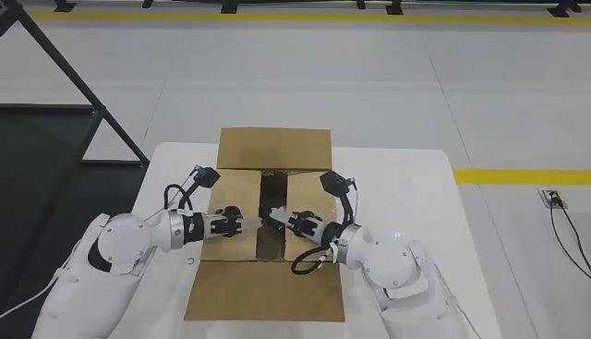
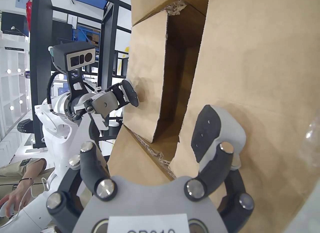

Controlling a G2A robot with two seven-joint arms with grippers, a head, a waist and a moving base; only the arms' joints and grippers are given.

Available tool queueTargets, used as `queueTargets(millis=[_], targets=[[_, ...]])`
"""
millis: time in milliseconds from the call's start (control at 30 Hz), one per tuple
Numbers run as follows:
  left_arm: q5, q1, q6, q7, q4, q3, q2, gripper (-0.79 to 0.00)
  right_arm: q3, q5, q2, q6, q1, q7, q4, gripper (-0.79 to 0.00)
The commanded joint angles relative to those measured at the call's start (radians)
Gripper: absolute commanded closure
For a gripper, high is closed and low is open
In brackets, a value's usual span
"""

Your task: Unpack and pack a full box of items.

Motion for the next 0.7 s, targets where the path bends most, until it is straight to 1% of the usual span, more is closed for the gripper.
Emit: queueTargets(millis=[0, 133, 267, 400, 467, 533, 567, 600, 667], targets=[[-0.013, 0.002, -0.007, 0.003, -0.007, -0.015, 0.003, -0.785, 0.006, 0.018, 0.003, -0.015, -0.012, 0.008, -0.024, -0.785], [-0.042, 0.012, -0.014, 0.008, -0.039, -0.054, 0.01, -0.785, 0.016, 0.075, 0.01, -0.057, -0.042, 0.035, -0.087, -0.785], [-0.064, 0.032, -0.018, 0.029, -0.095, -0.1, 0.018, -0.785, 0.024, 0.142, 0.017, -0.112, -0.07, 0.077, -0.152, -0.785], [-0.088, 0.064, -0.032, 0.036, -0.148, -0.167, 0.029, -0.785, 0.047, 0.215, 0.03, -0.182, -0.103, 0.175, -0.231, -0.785], [-0.099, 0.086, -0.037, 0.039, -0.17, -0.209, 0.036, -0.785, 0.063, 0.283, 0.039, -0.227, -0.127, 0.259, -0.275, -0.785], [-0.114, 0.113, -0.046, 0.015, -0.185, -0.255, 0.044, -0.785, 0.102, 0.325, 0.049, -0.261, -0.157, 0.315, -0.319, -0.785], [-0.124, 0.127, -0.056, -0.019, -0.189, -0.278, 0.05, -0.785, 0.123, 0.338, 0.055, -0.274, -0.175, 0.332, -0.342, -0.785], [-0.124, 0.127, -0.056, -0.019, -0.189, -0.278, 0.05, -0.785, 0.141, 0.35, 0.059, -0.287, -0.193, 0.343, -0.365, -0.785], [-0.124, 0.127, -0.056, -0.019, -0.189, -0.278, 0.05, -0.785, 0.141, 0.35, 0.059, -0.287, -0.193, 0.343, -0.365, -0.785]])
